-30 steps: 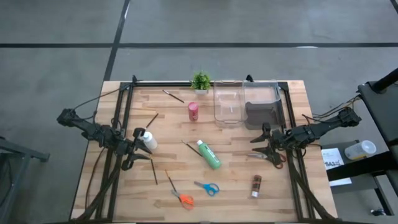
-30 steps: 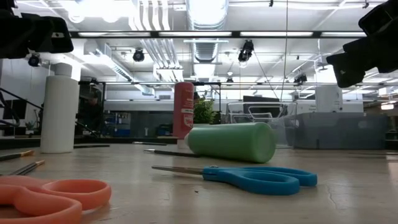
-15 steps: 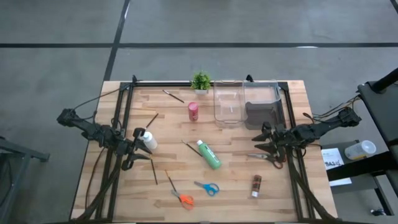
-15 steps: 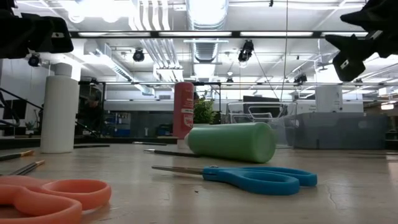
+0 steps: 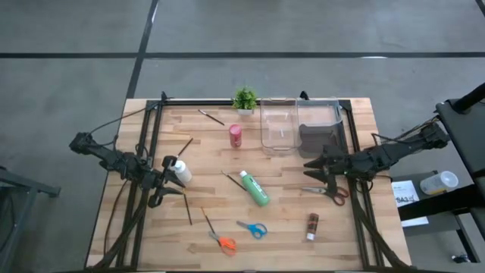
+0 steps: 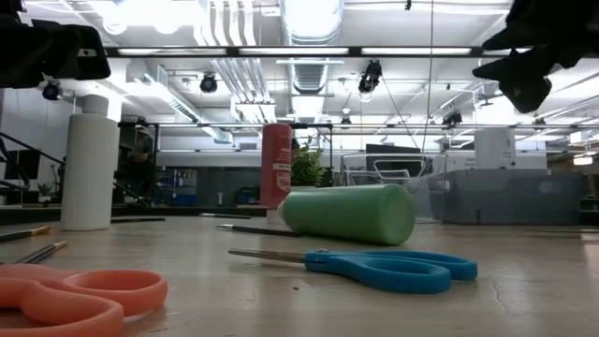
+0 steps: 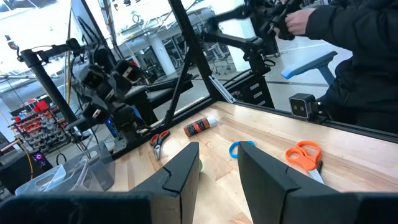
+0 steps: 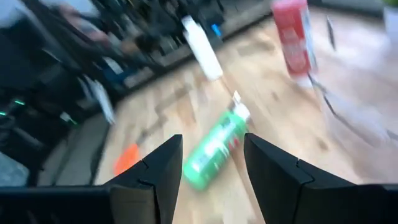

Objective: Pick & Place Paint Supplies
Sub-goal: Put the orange paint bottle into the right transparent bin

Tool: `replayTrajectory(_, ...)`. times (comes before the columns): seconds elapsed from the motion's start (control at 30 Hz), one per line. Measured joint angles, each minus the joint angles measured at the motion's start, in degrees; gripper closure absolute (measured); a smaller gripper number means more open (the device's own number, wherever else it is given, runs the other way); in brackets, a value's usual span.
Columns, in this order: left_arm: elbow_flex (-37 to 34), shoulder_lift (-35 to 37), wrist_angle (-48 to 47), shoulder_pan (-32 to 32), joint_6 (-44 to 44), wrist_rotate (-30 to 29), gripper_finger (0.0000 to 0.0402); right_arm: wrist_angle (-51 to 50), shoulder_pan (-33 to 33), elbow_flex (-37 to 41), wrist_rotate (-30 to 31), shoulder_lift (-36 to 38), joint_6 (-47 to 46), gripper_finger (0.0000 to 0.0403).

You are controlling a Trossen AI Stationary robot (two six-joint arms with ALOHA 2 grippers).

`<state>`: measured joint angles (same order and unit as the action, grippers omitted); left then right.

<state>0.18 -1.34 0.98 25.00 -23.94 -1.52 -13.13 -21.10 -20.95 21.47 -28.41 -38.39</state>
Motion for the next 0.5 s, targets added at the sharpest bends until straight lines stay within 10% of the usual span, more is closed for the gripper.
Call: replayTrajectory(0.5, -0.01, 0.00, 0.01, -0.01, 0.02, 0.02, 0.0283, -46.48, -2.16, -34.01, -4.96, -37.31, -32.36, 0.0235)
